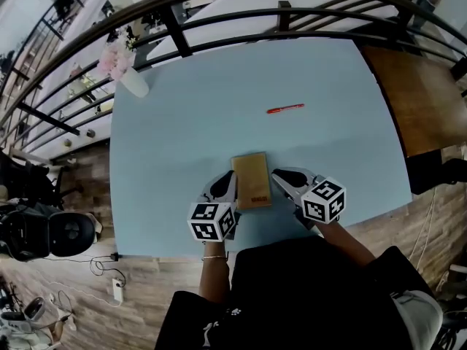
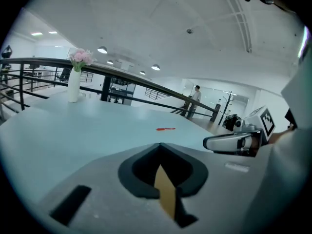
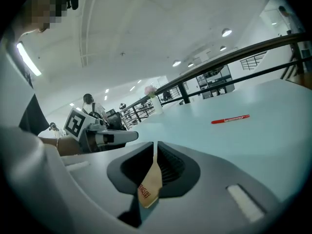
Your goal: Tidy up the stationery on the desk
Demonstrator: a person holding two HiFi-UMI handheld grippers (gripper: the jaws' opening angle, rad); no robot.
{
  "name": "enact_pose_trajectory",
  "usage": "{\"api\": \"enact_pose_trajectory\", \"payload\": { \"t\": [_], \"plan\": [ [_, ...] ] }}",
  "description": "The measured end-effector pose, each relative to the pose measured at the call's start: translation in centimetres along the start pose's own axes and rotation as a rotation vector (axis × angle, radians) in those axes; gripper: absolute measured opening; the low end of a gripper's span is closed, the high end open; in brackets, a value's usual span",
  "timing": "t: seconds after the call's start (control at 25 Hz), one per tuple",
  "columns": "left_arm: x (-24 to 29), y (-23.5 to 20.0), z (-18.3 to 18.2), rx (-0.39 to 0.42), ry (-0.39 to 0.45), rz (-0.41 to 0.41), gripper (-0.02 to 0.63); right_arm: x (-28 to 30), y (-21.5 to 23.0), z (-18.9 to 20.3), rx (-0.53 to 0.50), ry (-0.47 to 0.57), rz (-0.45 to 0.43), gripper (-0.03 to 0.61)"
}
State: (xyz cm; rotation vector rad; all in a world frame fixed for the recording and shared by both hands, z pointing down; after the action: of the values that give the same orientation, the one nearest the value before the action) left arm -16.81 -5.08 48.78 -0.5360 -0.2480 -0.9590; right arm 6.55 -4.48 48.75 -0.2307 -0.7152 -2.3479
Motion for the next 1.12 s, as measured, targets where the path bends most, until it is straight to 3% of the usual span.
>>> {"api": "enact_pose_trajectory", "payload": {
  "t": [0.12, 0.52, 1.12],
  "plan": [
    [-0.1, 1.2, -0.1, 0.013, 0.011, 0.007, -0.003, -1.3, 0.4, -0.3, 0.005, 0.046, 0.003, 0.008],
    [1.2, 5.4, -1.4, 0.037, 0.038, 0.048, -0.003, -5.2, 2.7, -2.5, -0.026, 0.092, 0.008, 0.008],
    [1.3, 6.1, -2.4, 0.051, 0.099, -0.034, -0.003, -4.3, 8.3, -9.1, -0.279, 0.051, 0.002, 0.008]
  ]
}}
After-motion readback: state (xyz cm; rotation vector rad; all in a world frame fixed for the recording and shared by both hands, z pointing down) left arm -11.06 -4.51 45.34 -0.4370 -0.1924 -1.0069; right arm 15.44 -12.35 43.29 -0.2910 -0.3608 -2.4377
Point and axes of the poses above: the fingertips, and each gripper's own axes: x forward along the fingers, y to its right, z out of its underside, the point moved 10 cm from there along -x, backward along the fingers
